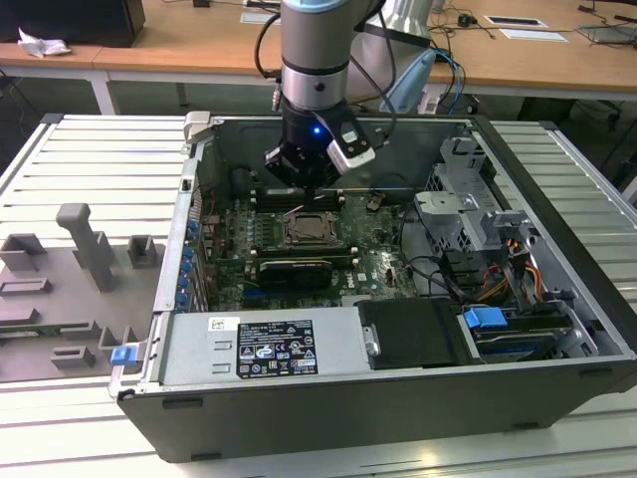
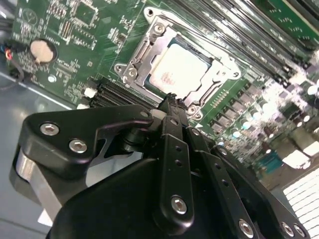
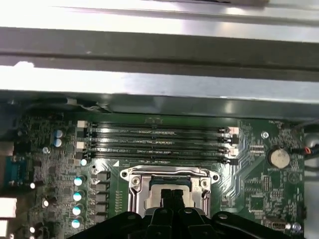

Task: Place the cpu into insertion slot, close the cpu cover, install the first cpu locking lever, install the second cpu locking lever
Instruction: 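Install the first cpu locking lever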

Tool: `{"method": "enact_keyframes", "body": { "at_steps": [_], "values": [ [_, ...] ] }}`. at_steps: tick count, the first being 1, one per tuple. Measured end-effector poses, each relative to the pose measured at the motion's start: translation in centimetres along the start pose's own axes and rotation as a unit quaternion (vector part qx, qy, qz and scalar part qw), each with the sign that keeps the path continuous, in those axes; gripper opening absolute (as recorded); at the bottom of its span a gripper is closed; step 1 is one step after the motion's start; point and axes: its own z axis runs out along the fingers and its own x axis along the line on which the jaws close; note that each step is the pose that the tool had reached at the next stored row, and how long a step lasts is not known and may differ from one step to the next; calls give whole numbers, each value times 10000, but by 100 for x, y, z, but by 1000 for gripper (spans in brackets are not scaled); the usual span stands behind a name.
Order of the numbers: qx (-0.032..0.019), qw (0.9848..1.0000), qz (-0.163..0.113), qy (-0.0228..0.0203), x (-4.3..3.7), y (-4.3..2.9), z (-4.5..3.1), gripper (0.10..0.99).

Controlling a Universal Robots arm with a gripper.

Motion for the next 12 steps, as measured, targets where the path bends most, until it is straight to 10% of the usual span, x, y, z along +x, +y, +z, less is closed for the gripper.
{"method": "enact_keyframes", "body": {
  "at_steps": [4, 5, 6, 8, 12],
  "values": [
    [-59, 9996, -256, -31, 0, 0, 9, 106],
    [-124, 9996, -258, -38, 0, -1, 9, 106],
    [-298, 9992, -253, -56, 0, -1, 11, 106],
    [-402, 9989, -250, -66, 0, -2, 19, 106],
    [-420, 9988, -249, -69, 1, -2, 30, 106]
  ]
}}
